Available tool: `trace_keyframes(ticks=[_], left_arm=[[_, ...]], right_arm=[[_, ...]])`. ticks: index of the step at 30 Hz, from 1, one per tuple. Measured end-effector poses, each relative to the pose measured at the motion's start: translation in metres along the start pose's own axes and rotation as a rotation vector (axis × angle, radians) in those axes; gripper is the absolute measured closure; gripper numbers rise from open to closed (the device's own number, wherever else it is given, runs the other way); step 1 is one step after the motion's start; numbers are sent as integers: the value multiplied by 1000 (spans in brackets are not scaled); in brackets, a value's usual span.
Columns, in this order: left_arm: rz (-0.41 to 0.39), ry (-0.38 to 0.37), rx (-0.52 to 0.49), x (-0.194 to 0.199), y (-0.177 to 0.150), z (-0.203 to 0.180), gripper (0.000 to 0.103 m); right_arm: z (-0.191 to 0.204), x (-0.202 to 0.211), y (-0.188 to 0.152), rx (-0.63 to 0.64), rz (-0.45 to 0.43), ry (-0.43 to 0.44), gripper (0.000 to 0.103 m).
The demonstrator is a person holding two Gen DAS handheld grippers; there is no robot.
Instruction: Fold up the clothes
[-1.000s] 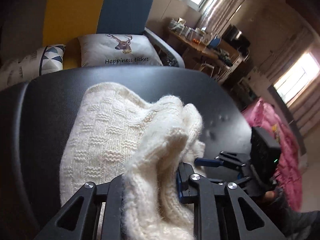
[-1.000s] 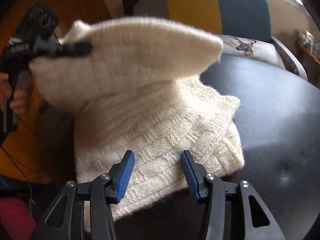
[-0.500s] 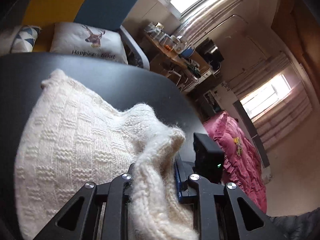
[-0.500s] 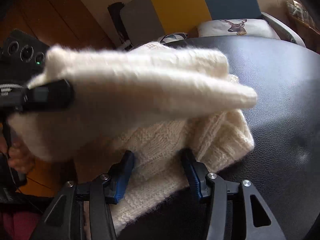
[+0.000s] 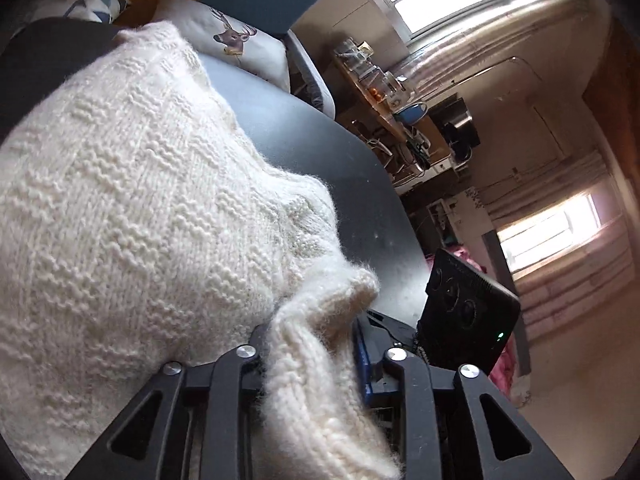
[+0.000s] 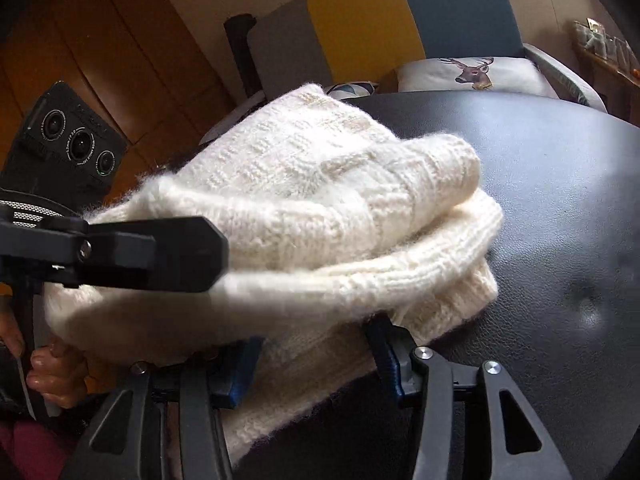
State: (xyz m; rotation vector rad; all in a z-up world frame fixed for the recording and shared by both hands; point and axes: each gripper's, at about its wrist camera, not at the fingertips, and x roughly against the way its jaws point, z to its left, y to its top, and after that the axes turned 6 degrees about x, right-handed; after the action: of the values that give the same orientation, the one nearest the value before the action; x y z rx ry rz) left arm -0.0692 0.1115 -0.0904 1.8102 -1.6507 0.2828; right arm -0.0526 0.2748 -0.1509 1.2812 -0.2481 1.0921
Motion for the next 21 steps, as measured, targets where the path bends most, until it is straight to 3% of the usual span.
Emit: trace_keyframes(ticks=[4,6,10,14,16,21], left_arm=[[-65,44,-30,32,1,5,38],[-97,67,-45,49,1,8,35],[-162,111,-75,81,2,14,27],[-227,155,-105,113,2,19,24],[-257,191,-95,128,2,33,24],[-325,179,-37,146,-1,69,24]], right_arm=[[-1,28,-11,-114,8,85,50],[5,59,-35,-220,5,146,49],[3,81,-54,-381,-46,215,49],[46,98,-39,-289,-111,301,45],[70,95,-24,-207,-93,321,43],[111,67,5,-82,-8,349,42]])
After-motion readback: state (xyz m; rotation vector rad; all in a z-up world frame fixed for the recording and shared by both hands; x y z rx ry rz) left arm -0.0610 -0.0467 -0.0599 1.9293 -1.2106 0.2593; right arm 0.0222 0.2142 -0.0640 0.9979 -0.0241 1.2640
